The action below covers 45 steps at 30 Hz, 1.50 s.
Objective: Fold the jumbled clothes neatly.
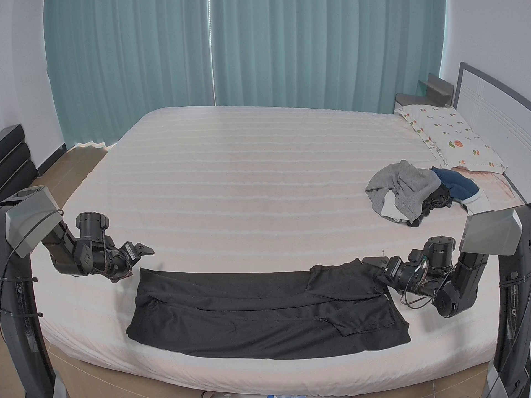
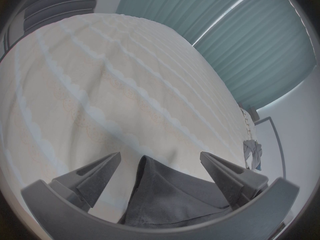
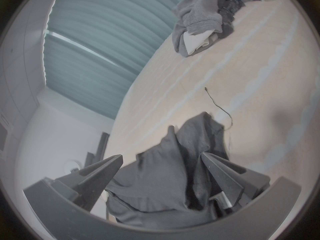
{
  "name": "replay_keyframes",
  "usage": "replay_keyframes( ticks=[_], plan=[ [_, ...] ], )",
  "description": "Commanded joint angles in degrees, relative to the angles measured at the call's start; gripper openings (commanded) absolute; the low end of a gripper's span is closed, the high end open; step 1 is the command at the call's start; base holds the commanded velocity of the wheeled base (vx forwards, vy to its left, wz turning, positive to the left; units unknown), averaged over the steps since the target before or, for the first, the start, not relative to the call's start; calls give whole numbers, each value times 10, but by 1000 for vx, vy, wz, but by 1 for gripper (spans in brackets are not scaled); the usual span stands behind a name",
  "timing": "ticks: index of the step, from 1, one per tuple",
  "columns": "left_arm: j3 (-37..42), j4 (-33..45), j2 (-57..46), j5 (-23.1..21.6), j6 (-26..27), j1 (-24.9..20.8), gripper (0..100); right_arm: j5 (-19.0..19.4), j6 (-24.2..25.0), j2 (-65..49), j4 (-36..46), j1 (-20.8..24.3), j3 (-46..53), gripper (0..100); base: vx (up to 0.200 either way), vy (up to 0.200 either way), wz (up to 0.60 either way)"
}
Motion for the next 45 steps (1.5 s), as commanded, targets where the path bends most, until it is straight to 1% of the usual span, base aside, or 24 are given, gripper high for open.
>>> replay_keyframes(
  ticks=[1,3,4,5,7,8,10,13,15,18,19,21,23,24,25,26,27,28,29,31,33,34,36,45],
  plan=[
    [57,-6,-47,-5,-43,10,100,4,18,10,-25,-4,-10,100,0,0,0],
    [108,-27,-77,-12,-61,10,100,4,18,10,-26,-4,-8,100,0,0,0],
    [116,-31,-79,-13,-63,9,100,4,18,10,-26,-4,-8,100,0,0,0],
    [151,-56,-94,-17,-66,8,100,5,18,10,-27,-4,-8,100,0,0,0],
    [151,-56,-94,-17,-66,8,100,5,18,10,-27,-4,-8,100,0,0,0],
    [219,-107,-115,-17,-66,8,100,3,17,12,-27,-1,-8,100,0,0,0],
    [257,-139,-115,-18,-67,8,100,-3,15,14,-27,1,-7,100,0,0,0],
    [288,-196,-112,-17,-72,8,100,-5,14,8,-28,4,8,100,0,0,0],
    [302,-231,-110,-12,-92,8,100,-6,19,4,-38,4,15,100,0,0,0],
    [307,-253,-113,-12,-111,8,100,-17,26,3,-62,4,31,100,-200,0,0],
    [321,-263,-115,-13,-114,10,100,-31,32,6,-90,11,51,100,-200,0,0],
    [342,-265,-115,-13,-101,9,100,-47,33,8,-112,27,80,100,-200,0,0],
    [351,-264,-115,-13,-84,7,100,-67,34,6,-113,28,89,100,0,0,0],
    [351,-264,-115,-13,-84,7,100,-67,34,6,-113,28,89,100,0,0,0],
    [368,-264,-109,-10,-48,2,100,-82,42,4,-113,26,87,100,0,0,0],
    [372,-264,-109,-10,-40,1,100,-82,44,4,-113,25,87,100,0,0,0],
    [381,-264,-109,-5,-15,0,100,-82,49,4,-112,27,87,100,0,0,0],
    [383,-264,-108,-1,-7,0,100,-84,49,4,-112,28,88,100,0,0,0],
    [383,-264,-108,0,-7,0,100,-84,49,4,-112,29,88,100,0,0,0],
    [388,-264,-100,23,1,-13,100,-84,49,3,-112,29,91,100,0,0,0],
    [388,-264,-100,23,1,-13,100,-84,49,3,-112,29,91,100,0,0,0],
    [383,-265,-79,79,1,-34,100,-84,49,3,-112,29,93,100,0,0,0],
    [383,-273,-66,111,0,-48,100,-83,49,1,-112,29,94,100,0,0,0],
    [395,-312,-49,125,1,-61,100,-83,49,0,-112,29,99,100,0,0,0]
  ],
)
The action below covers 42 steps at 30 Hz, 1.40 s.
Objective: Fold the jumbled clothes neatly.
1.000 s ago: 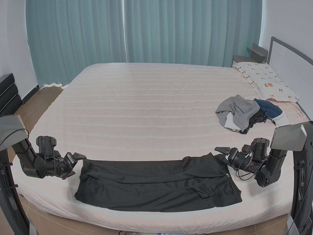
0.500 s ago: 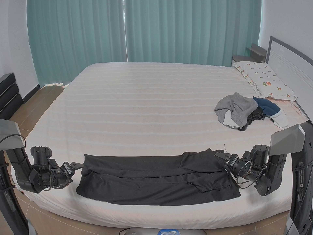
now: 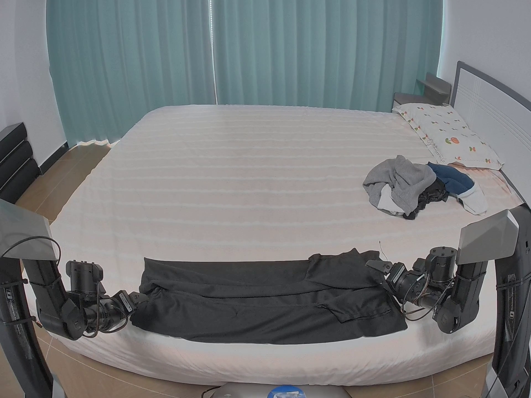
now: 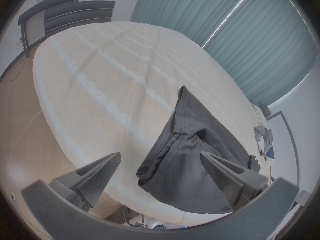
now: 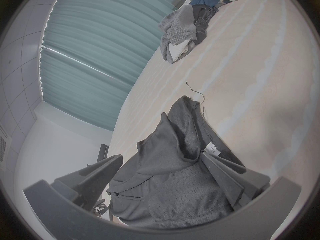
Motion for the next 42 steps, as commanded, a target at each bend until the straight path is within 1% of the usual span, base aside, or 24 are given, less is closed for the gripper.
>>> replay_keyframes(
  ticks=[1,3,4,12,15,20,21,24,25,27,29,36,37,41,42],
  plan=[
    [2,-6,21,2,1,-10,100,1,0,-1,-6,1,1,100,0,0,0],
    [4,-8,21,1,2,-10,100,1,1,-1,-6,0,1,100,0,0,0],
    [3,-8,21,1,2,-10,0,1,1,-2,-6,1,1,100,0,0,0],
    [9,-7,22,4,6,-14,0,0,0,-2,-6,1,3,100,0,0,0],
    [15,-6,22,6,34,-6,0,-2,-2,-6,-6,-1,15,100,0,0,0],
    [13,-7,19,25,42,11,0,-2,1,-14,-6,-19,18,100,0,0,0],
    [14,-4,17,36,45,16,0,-1,2,-15,-6,-28,17,100,0,0,0],
    [17,-1,16,48,57,16,0,-1,2,-13,-6,-29,17,100,0,0,0],
    [25,-2,20,57,73,15,0,-2,1,-12,-6,-26,17,100,0,0,0],
    [29,-6,22,65,83,15,0,-2,1,-12,-6,-26,17,100,0,0,0],
    [27,-6,23,73,85,15,0,-2,1,-12,-6,-26,17,100,0,0,0],
    [29,-7,29,75,86,10,0,-2,0,-10,-6,-25,17,100,0,0,0],
    [29,-7,29,75,87,10,100,-2,0,-10,-6,-25,17,100,0,0,0],
    [24,-8,23,74,82,14,100,-2,0,-10,-6,-25,17,100,0,0,0],
    [23,-8,20,68,80,16,100,-2,0,-10,-6,-24,17,100,0,0,0]
  ],
)
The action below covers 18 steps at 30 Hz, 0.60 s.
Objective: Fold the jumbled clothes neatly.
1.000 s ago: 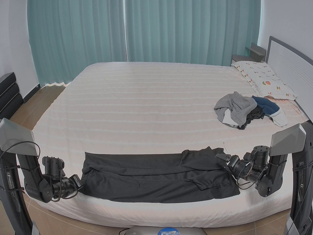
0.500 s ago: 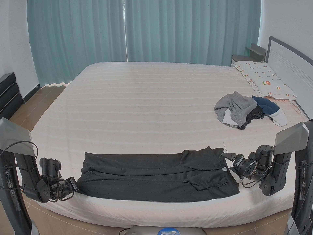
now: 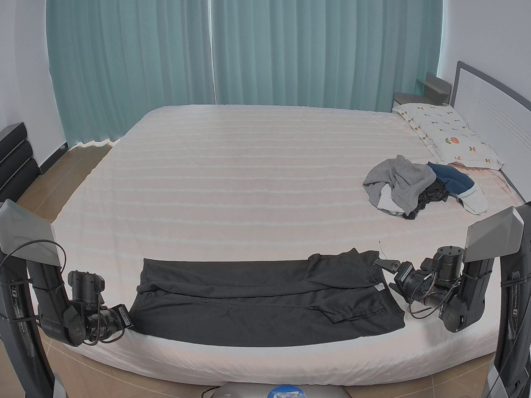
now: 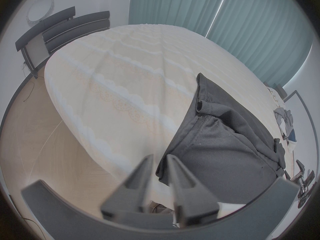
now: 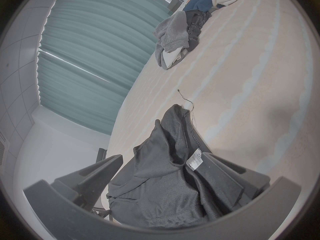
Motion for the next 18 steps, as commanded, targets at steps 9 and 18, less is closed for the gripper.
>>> replay_keyframes(
  ticks=[9,18],
  plan=[
    [-18,-13,-67,-53,-36,13,100,1,0,3,-7,1,-1,100,0,0,0],
    [-93,-11,-33,-113,-47,-9,100,4,0,3,-7,1,-1,100,0,0,0]
  ],
)
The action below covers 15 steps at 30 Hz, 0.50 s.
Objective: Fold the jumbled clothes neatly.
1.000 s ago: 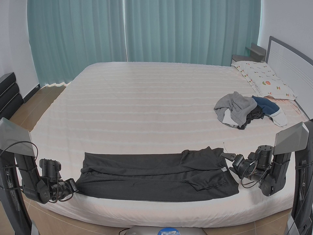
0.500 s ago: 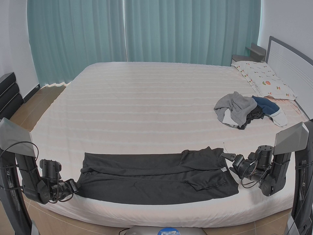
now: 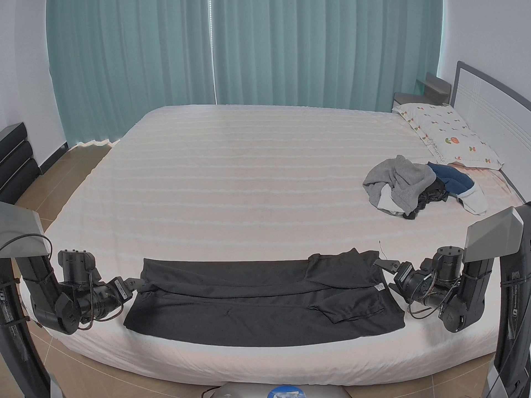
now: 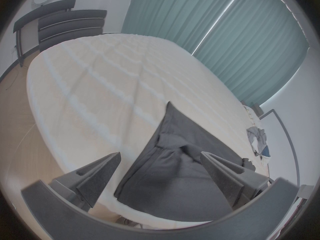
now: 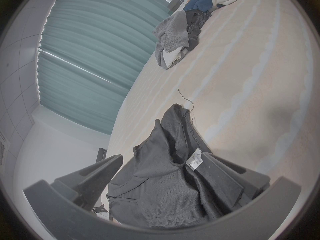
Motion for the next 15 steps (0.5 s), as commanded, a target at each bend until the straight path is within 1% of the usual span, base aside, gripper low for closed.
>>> replay_keyframes(
  ticks=[1,4,5,8,15],
  plan=[
    [-48,-5,44,-18,9,-8,100,2,0,1,-7,0,0,100,0,0,0],
    [-62,-1,61,-20,20,-9,100,3,0,1,-7,0,0,100,0,0,0],
    [-57,0,66,-23,30,-15,100,3,0,1,-7,0,0,100,0,0,0],
    [-54,0,76,-36,33,-22,100,3,-1,1,-7,0,0,100,0,0,0],
    [-46,-3,77,-31,39,-29,100,3,-2,2,-7,1,1,100,0,0,0]
  ],
)
